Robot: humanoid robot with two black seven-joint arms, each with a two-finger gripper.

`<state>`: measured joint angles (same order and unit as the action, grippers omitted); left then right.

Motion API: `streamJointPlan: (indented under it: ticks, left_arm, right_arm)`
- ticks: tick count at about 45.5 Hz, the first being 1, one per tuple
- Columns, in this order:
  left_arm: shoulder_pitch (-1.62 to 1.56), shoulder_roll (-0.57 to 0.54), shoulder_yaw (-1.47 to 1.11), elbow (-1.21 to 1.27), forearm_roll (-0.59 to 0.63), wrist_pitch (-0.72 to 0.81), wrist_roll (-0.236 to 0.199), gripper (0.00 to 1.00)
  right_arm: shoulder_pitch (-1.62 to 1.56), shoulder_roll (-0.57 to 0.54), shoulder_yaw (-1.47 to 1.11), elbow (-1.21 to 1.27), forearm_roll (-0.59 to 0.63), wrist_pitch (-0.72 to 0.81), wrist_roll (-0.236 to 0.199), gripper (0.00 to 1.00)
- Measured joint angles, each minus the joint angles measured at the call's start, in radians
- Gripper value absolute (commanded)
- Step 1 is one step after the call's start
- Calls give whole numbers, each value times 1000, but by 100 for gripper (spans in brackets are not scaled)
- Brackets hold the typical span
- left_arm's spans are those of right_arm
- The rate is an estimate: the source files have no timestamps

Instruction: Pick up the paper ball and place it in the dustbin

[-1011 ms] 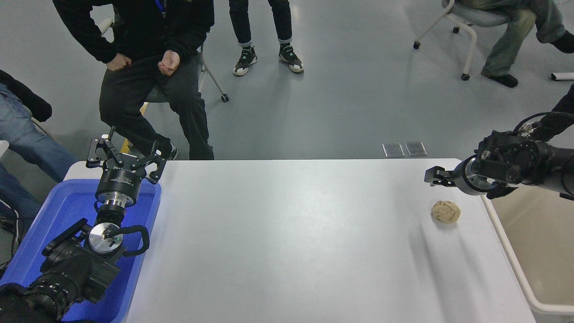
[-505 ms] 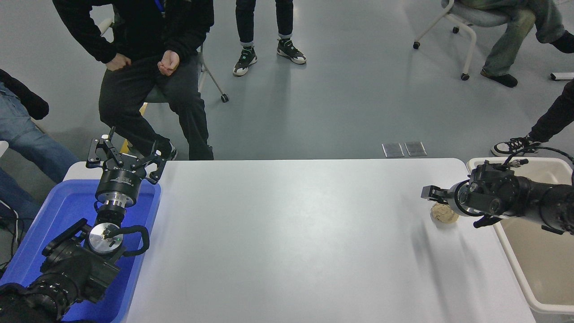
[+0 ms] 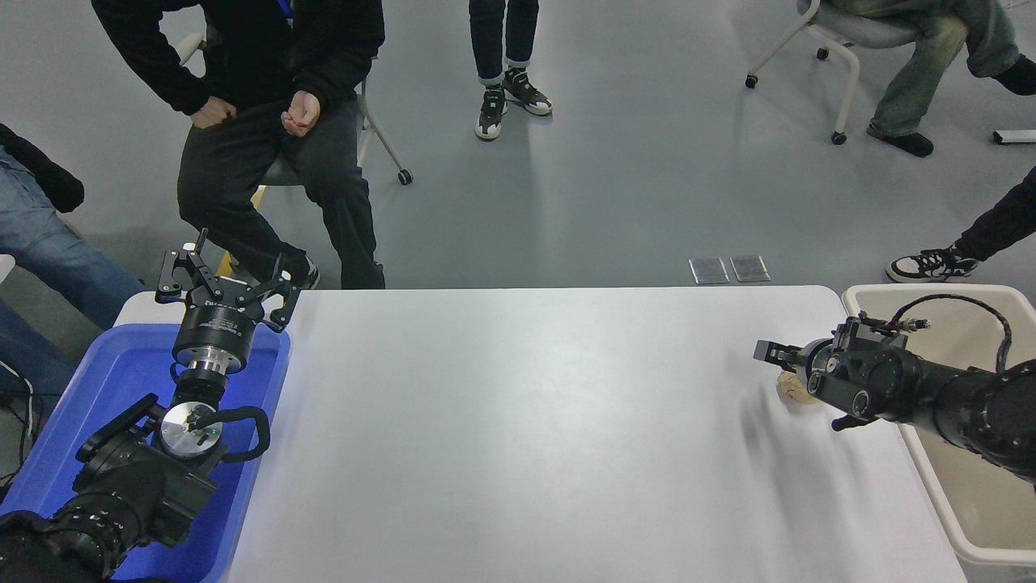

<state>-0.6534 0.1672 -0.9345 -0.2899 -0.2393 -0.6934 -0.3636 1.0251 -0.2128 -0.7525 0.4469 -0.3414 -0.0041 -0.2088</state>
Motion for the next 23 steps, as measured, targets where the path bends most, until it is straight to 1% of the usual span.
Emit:
streamJointPlan:
  ticks: [20, 23]
  left_arm:
    - [0, 0, 0, 0, 0, 0, 0, 99]
    - [0, 0, 0, 0, 0, 0, 0, 99]
  right_arm:
    - [-68, 16, 13, -42, -21, -41, 1, 100]
    - [-72, 17, 18, -46, -21, -46, 1, 98]
